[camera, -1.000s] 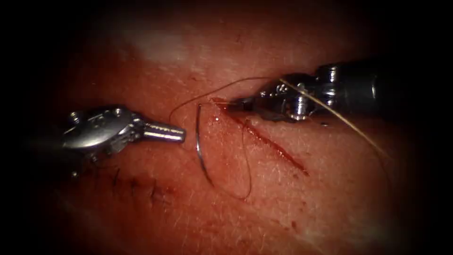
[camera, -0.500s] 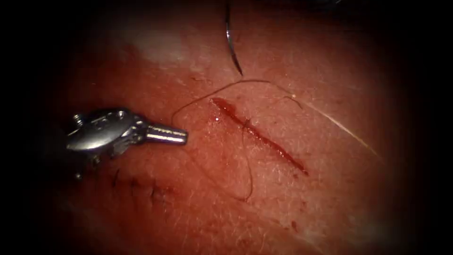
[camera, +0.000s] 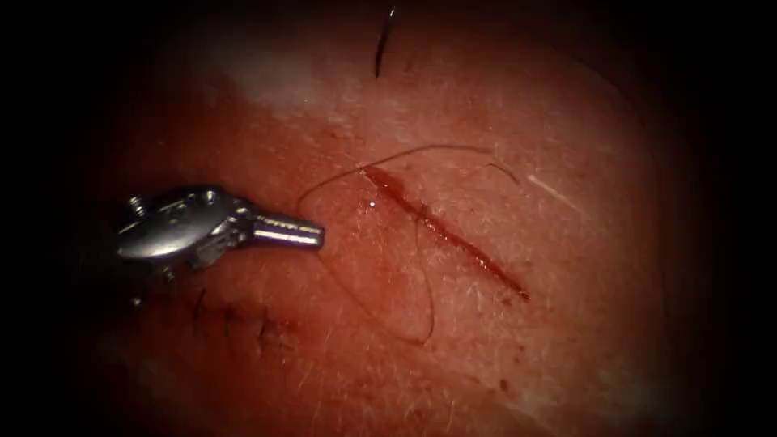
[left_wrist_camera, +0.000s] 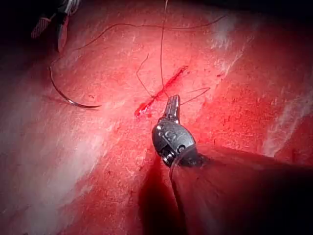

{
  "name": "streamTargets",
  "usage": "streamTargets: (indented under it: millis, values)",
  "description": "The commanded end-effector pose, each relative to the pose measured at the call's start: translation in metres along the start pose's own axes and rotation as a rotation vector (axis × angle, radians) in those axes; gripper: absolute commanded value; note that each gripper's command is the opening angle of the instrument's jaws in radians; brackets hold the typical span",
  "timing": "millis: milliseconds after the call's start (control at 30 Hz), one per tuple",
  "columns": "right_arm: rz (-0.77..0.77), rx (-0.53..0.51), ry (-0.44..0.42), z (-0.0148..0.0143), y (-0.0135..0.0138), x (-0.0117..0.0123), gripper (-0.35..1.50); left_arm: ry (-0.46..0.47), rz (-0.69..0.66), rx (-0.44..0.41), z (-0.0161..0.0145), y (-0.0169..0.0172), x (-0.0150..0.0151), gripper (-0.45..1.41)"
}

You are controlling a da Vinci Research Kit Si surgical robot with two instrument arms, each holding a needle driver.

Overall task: Wound Closure
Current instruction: Use the right hand to move the suture out of the way, then with the left tool wrap the suture once counter-clockwise around the right.

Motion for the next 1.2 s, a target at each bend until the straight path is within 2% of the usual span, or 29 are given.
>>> streamTargets:
  millis: [33, 133, 167, 200, 300, 433, 533, 567, 633, 833, 900, 1000, 1100, 1200]
  values:
    - [0.007, -0.003, -0.002, -0.0005, -0.0004, -0.0003, 1.46, -0.001, -0.006, 0.0, 0.0006, 0.0, -0.0006, -0.45]
    - [0.017, -0.002, 0.0, -0.0018, -0.0003, -0.0005, 1.46, 0.0, -0.007, 0.001, 0.0008, 0.0, -0.0004, -0.45]
    - [0.093, -0.019, 0.073, -0.0096, 0.0012, -0.0018, 1.46, 0.002, -0.009, 0.002, 0.0016, -0.0002, -0.0001, -0.45]
    - [0.115, -0.014, 0.097, -0.0122, 0.001, -0.0021, 1.46, 0.003, -0.022, 0.005, 0.002, -0.0006, 0.0, -0.45]
    - [0.147, 0.028, 0.112, -0.0158, -0.0004, -0.0015, 1.41, 0.007, -0.029, 0.016, 0.0031, -0.0018, 0.0005, -0.45]
    - [0.174, 0.106, 0.157, -0.0187, -0.0035, 0.0014, 1.26, -0.016, -0.035, 0.037, 0.0051, -0.0039, 0.001, -0.45]
    - [0.181, 0.139, 0.172, -0.0193, -0.0058, 0.0036, 1.21, -0.035, -0.03, 0.053, 0.0066, -0.0059, 0.001, -0.45]
    - [0.18, 0.173, 0.181, -0.0192, -0.0081, 0.0052, 1.2, -0.049, -0.026, 0.059, 0.0072, -0.0067, 0.0008, -0.45]
    - [0.181, 0.208, 0.188, -0.0187, -0.0105, 0.0066, 1.16, -0.065, -0.022, 0.065, 0.0077, -0.0075, 0.0006, -0.45]
    - [0.187, 0.258, 0.187, -0.0165, -0.0175, 0.0082, 1.13, -0.071, -0.032, 0.067, 0.0075, -0.0091, 0.0003, -0.45]
    - [0.19, 0.276, 0.174, -0.0157, -0.02, 0.008, 1.13, -0.071, -0.032, 0.067, 0.0074, -0.0097, 0.0005, -0.45]
    - [0.197, 0.312, 0.154, -0.0145, -0.0238, 0.0069, 0.99, -0.071, -0.039, 0.067, 0.0073, -0.0101, 0.0007, -0.45]
    - [0.205, 0.332, 0.146, -0.0137, -0.0264, 0.005, 0.86, -0.072, -0.04, 0.064, 0.0069, -0.0097, 0.0007, -0.45]
    - [0.198, 0.34, 0.124, -0.013, -0.0279, 0.0028, 0.84, -0.073, -0.045, 0.063, 0.0059, -0.0091, 0.0012, -0.45]
